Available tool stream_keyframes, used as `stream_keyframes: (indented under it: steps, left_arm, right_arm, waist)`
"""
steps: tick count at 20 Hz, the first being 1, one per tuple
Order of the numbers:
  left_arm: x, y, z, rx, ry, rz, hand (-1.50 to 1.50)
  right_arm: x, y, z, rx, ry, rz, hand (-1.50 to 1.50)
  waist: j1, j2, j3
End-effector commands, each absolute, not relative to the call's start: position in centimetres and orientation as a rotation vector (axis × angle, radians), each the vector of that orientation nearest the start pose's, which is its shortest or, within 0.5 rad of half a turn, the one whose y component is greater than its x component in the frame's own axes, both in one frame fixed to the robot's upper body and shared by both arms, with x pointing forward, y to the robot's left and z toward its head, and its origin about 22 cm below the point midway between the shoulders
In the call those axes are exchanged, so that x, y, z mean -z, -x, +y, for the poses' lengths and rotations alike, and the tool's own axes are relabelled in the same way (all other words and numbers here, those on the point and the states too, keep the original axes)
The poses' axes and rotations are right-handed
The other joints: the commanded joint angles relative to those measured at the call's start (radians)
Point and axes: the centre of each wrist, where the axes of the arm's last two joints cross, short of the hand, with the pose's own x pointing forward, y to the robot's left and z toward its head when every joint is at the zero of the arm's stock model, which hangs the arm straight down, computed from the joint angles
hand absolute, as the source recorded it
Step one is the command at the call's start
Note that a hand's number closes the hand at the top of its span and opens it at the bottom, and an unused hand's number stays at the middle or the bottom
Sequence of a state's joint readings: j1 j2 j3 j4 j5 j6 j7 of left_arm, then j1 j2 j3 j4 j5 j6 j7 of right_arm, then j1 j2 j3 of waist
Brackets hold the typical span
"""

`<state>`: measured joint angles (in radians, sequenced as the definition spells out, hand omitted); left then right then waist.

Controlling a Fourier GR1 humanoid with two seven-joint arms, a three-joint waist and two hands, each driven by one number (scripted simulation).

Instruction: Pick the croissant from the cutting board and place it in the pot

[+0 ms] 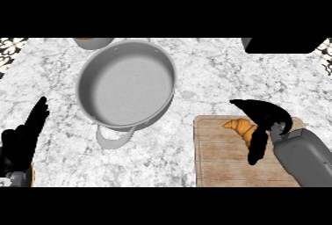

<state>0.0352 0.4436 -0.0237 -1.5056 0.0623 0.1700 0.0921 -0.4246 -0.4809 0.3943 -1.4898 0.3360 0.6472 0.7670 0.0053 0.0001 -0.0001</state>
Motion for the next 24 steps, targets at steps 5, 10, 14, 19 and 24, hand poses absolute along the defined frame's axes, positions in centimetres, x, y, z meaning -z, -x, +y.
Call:
stream_keyframes:
  steps: [5, 10, 14, 19, 24]
  left_arm:
    - [-3.2, -22.5, 33.7, 0.154, -0.426, -1.389, 0.00]
    - [-2.0, -23.9, 32.7, 0.143, -0.425, -1.382, 0.00]
    - [-2.0, -23.6, 32.8, 0.156, -0.427, -1.385, 0.00]
    - [-1.8, -23.6, 31.1, 0.134, -0.424, -1.382, 0.00]
    - [-2.6, -24.1, 34.1, 0.152, -0.450, -1.405, 0.00]
  right_arm:
    - [-6.9, -31.5, -20.6, -1.345, 0.561, -0.651, -1.50]
    - [-6.0, -31.7, -23.8, -1.340, 0.543, -0.645, -1.50]
    - [-4.8, -33.4, -21.6, -1.420, 0.522, -0.631, 1.50]
    - [-5.9, -32.9, -21.9, -1.447, 0.522, -0.716, 1.50]
    - [-4.0, -32.4, -23.8, -1.437, 0.522, -0.709, 1.50]
  waist:
    - [0.002, -0.001, 0.000]
    - [-0.003, 0.000, 0.000]
    - [0.001, 0.001, 0.000]
    - [-0.002, 0.000, 0.000]
    - [-0.003, 0.000, 0.000]
